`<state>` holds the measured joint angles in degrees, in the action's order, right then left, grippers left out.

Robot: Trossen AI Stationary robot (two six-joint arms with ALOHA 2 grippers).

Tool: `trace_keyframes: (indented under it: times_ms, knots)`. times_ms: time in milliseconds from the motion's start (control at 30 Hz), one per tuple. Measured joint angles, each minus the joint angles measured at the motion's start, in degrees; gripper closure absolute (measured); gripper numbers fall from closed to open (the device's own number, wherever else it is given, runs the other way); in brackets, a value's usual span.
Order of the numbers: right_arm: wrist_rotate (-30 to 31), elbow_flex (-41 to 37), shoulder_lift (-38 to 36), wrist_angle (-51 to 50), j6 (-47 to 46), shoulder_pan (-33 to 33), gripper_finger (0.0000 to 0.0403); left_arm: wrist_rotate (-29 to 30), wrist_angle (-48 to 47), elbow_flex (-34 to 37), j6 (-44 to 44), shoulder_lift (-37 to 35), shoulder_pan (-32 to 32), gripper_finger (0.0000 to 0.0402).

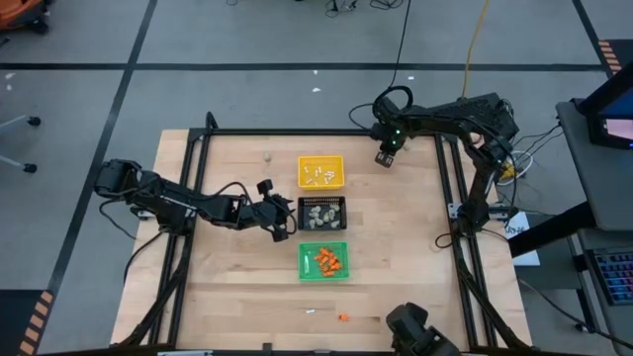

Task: Sort Halloween decoration
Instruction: Put the white bone toy into the yellow basket

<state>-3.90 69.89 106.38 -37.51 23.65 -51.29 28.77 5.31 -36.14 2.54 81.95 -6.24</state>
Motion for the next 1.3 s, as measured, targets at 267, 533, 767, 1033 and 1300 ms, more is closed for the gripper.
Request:
trace_keyframes:
  times_ms: [267,533,767,1033,1300]
  knots:
    - [-6.7,0.2,-9.3,-4.3,-2.5,3.9,0.0403,0.0,-0.2,0.0,0.0,0.0,0.0,0.0288]
    - [-10.0,-0.4,-22.1,-9.5,-5.8,12.7,0.0403,0.0,-0.2,0.0,0.0,0.0,0.0,0.0288]
    - [-17.3,-10.9,-37.0,-0.7,-12.7,18.5,0.0403,0.1,-0.2,0.0,0.0,0.0,0.0,0.0288]
    - [-17.5,-33.0,-50.0,29.6,-26.0,26.7,0.0403,0.3,0.4,0.0,0.1,0.0,0.0,0.0288]
    - [-16.7,-47.9,-51.3,62.2,-33.2,31.9,0.0403,0.3,0.7,0.0,0.1,0.0,0.0,0.0288]
